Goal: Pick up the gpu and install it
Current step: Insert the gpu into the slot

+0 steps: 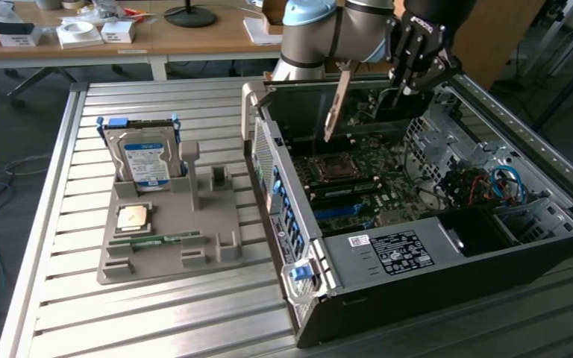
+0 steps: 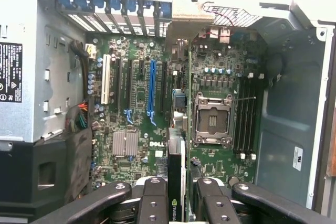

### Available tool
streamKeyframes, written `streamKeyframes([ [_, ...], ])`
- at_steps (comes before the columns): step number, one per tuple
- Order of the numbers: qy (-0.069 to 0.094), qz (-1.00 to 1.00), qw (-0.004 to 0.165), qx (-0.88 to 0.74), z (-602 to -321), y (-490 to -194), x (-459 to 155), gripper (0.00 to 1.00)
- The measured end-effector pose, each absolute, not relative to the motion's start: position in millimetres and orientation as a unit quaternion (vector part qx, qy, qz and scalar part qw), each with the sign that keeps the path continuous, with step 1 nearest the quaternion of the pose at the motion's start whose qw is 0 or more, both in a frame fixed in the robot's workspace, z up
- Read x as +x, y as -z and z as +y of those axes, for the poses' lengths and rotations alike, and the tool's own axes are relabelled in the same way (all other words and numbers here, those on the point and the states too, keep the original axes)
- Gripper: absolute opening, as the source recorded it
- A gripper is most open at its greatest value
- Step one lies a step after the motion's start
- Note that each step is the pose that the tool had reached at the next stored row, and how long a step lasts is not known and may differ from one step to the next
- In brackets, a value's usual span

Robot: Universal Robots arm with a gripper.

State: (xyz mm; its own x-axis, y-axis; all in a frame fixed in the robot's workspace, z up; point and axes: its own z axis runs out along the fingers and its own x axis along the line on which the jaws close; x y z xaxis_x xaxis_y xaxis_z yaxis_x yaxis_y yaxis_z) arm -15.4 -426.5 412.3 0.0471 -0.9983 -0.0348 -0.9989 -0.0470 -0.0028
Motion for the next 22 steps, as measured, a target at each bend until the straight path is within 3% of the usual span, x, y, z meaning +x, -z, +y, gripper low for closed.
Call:
streamKeyframes([
  [22,-0.011,0.690,0.014,-0.723,-426.5,-376.3,-22.8,0.26],
])
